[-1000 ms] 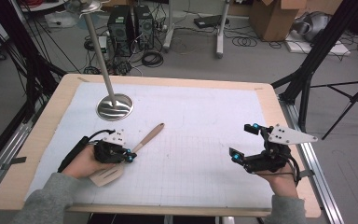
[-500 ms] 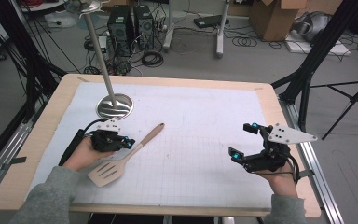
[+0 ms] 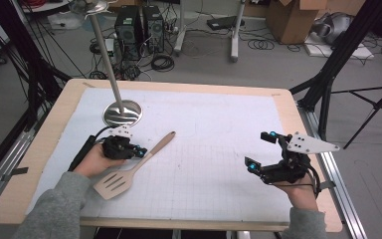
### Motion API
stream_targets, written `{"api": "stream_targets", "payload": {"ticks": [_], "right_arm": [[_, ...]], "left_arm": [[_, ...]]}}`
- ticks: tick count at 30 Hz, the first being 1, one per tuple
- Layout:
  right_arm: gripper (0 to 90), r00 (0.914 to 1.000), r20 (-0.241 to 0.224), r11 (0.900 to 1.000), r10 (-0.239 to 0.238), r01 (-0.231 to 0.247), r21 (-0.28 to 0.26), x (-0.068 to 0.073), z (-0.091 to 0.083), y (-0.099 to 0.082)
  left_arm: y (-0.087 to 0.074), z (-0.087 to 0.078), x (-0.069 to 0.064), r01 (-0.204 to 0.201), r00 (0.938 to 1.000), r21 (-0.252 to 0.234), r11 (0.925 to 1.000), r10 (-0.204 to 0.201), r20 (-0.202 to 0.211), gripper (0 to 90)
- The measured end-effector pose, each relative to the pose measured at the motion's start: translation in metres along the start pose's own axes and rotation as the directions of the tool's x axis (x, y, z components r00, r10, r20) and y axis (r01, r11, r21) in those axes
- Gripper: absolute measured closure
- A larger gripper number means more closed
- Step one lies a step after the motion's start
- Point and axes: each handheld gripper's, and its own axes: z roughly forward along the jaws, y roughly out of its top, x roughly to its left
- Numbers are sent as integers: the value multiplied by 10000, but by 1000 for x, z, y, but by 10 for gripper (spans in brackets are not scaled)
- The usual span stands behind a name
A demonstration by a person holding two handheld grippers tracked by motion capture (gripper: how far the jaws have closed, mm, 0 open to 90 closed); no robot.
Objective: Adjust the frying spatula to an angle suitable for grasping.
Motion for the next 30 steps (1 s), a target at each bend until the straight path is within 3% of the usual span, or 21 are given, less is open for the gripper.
{"api": "stream_targets", "payload": {"ticks": [9,14,30], "right_arm": [[23,9999,53,9999,94,-93,-71,-1,-2,-1],[23,10000,56,10000,51,-51,-8,-1,0,-1],[23,10000,4,9999,75,-75,77,0,2,-2]], "left_arm": [[3,4,0,-339,9994,59,9994,339,17,898],[10,8,-4,-690,9976,353,9970,690,24,898],[14,18,-10,-1033,9940,136,9946,1027,378,898]]}}
